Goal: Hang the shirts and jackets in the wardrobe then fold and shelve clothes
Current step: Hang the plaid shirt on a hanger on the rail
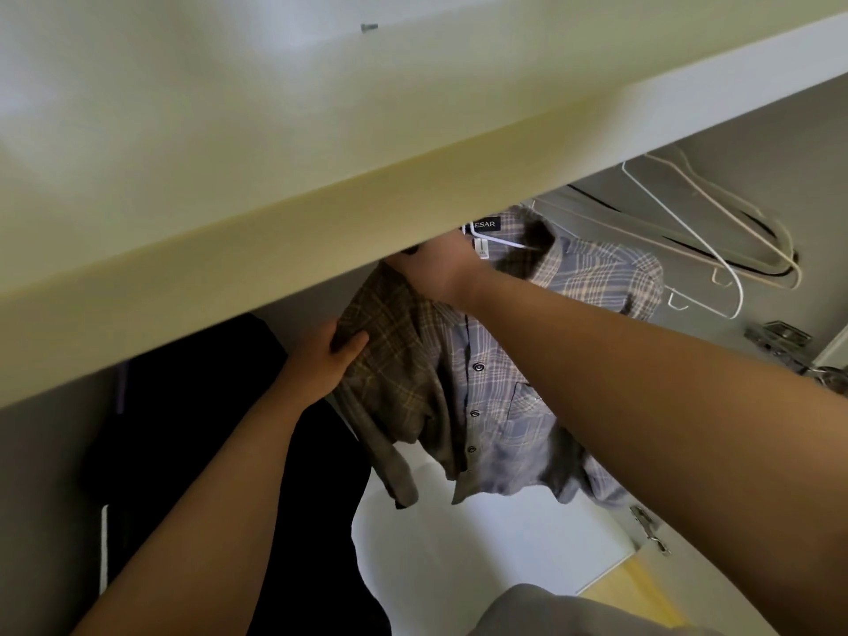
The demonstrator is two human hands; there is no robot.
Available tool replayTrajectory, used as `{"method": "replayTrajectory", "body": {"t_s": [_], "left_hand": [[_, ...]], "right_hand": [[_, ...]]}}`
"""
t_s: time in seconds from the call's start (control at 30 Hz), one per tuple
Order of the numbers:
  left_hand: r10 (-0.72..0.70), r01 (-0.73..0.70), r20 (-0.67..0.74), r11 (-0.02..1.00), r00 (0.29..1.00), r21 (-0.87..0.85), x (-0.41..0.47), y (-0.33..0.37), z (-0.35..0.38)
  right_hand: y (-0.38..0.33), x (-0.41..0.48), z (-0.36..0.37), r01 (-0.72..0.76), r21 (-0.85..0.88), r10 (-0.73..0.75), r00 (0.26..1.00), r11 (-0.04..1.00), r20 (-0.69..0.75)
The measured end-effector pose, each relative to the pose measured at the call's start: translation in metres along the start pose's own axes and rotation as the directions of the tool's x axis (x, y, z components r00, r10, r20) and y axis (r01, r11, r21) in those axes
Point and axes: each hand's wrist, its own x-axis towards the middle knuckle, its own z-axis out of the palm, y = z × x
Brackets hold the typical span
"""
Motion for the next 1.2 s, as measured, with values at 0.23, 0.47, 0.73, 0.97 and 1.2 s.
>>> {"method": "replayTrajectory", "body": {"t_s": [0.23,0.47,0.73,0.97,1.2], "left_hand": [[-0.028,0.027,-0.021,0.996,0.999,-0.084,-0.002,0.001,0.008],[-0.229,0.208,-0.104,0.961,0.968,-0.18,-0.003,-0.005,0.007],[-0.248,0.206,-0.212,0.958,0.945,-0.202,0.022,0.004,-0.019],[-0.376,0.377,0.043,0.901,0.925,-0.215,0.021,0.009,-0.005],[-0.085,0.074,-0.035,0.967,0.996,-0.244,0.021,0.032,0.003]], "right_hand": [[0.002,0.014,0.0,0.006,-0.375,0.041,0.992,0.927,0.118],[0.008,0.018,-0.001,0.01,-0.432,0.046,0.992,0.902,0.118],[0.007,0.016,0.006,-0.032,-0.443,0.076,0.994,0.896,0.081],[0.008,0.014,0.007,-0.071,-0.451,0.116,0.991,0.89,0.072],[0.004,0.008,0.007,-0.042,-0.465,0.09,0.993,0.884,0.082]]}}
